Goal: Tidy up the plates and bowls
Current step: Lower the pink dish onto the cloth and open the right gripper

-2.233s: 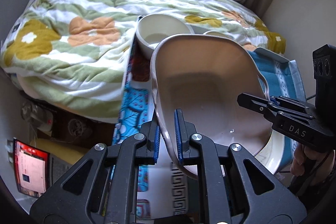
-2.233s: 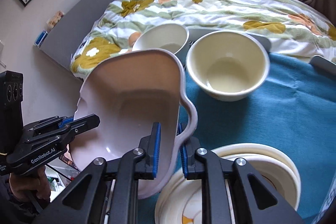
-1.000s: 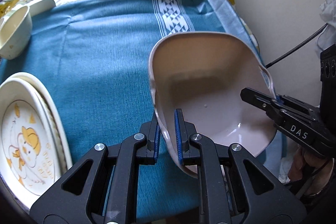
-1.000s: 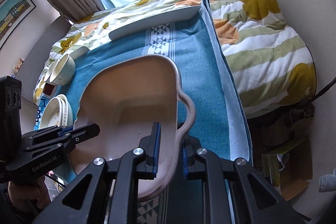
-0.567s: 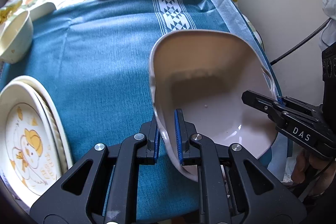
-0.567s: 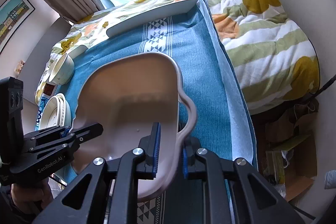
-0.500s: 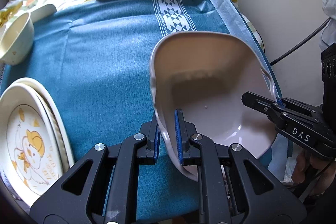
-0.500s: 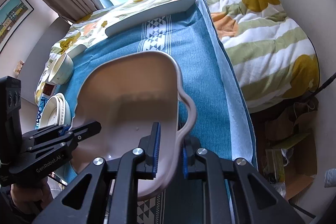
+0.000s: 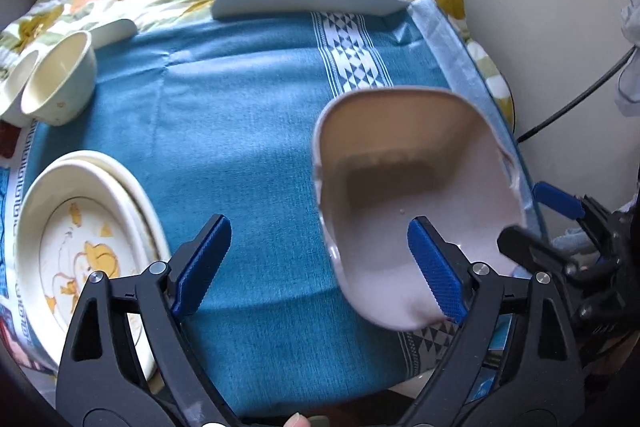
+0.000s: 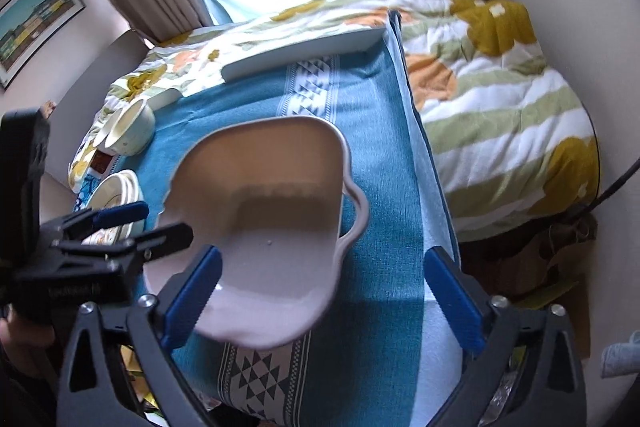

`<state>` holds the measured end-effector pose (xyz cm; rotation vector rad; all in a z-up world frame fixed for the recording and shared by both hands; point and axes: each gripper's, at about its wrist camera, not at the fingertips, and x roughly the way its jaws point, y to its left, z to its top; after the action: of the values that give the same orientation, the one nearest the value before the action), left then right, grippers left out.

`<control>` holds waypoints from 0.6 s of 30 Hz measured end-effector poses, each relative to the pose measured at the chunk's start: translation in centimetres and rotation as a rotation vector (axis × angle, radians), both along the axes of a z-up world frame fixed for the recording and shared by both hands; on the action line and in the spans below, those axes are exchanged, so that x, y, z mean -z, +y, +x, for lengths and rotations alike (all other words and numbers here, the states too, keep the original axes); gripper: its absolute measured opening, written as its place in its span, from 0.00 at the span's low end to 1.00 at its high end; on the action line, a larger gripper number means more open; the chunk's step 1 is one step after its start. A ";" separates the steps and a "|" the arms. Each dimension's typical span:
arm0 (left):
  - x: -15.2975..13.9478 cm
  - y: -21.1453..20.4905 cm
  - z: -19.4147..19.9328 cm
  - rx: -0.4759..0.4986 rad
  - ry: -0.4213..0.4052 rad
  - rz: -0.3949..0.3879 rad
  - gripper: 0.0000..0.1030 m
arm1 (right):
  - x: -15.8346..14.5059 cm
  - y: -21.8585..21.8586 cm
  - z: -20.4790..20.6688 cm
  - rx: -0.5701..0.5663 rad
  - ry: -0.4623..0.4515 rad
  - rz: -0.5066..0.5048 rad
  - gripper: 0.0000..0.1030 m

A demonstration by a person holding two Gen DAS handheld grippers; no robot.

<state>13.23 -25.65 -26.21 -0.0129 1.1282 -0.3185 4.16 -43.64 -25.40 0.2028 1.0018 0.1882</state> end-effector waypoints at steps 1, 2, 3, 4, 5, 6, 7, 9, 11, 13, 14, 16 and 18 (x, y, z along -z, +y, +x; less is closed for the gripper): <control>-0.6 0.3 -0.2 -0.006 -0.005 -0.007 0.87 | -0.4 0.1 -0.3 -0.007 -0.009 -0.009 0.99; -1.4 0.7 -0.5 -0.016 -0.018 -0.011 0.87 | -1.0 0.3 -0.6 -0.013 -0.021 -0.015 0.99; -2.3 1.2 -0.9 -0.025 -0.032 -0.013 0.87 | -1.5 0.5 -0.7 -0.021 -0.032 -0.014 0.99; -3.4 1.8 -1.4 -0.034 -0.051 -0.021 0.87 | -2.2 0.8 -0.9 -0.031 -0.046 -0.008 0.99; -4.4 2.3 -1.8 -0.042 -0.067 -0.027 0.87 | -3.0 1.1 -1.0 -0.044 -0.066 0.000 0.99; -5.4 2.9 -2.1 -0.051 -0.083 -0.028 0.87 | -3.8 1.6 -1.1 -0.057 -0.089 0.003 0.99; -6.8 3.8 -2.6 -0.063 -0.109 -0.026 0.87 | -4.8 2.1 -1.1 -0.072 -0.117 0.000 0.99; -8.8 5.5 -3.2 -0.081 -0.148 -0.023 0.87 | -6.7 3.7 -0.9 -0.113 -0.149 -0.009 0.99; -10.7 7.6 -3.5 -0.106 -0.182 -0.014 0.87 | -9.0 5.7 -0.3 -0.152 -0.191 -0.029 0.99; -12.2 10.2 -3.5 -0.138 -0.204 -0.011 0.87 | -10.7 7.7 0.4 -0.185 -0.218 -0.042 0.99; -12.7 11.5 -3.4 -0.153 -0.212 -0.013 0.87 | -11.6 8.9 0.8 -0.197 -0.238 -0.051 0.99; -13.7 14.3 -3.0 -0.183 -0.232 -0.022 0.87 | -13.0 11.0 1.6 -0.215 -0.266 -0.052 0.99; -14.4 17.3 -2.3 -0.211 -0.244 -0.035 0.87 | -13.8 13.1 3.1 -0.226 -0.257 -0.035 0.99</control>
<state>10.98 -8.35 -11.82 -0.1199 0.8703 -0.1461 7.22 -30.56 -11.58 0.0308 0.7699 0.3929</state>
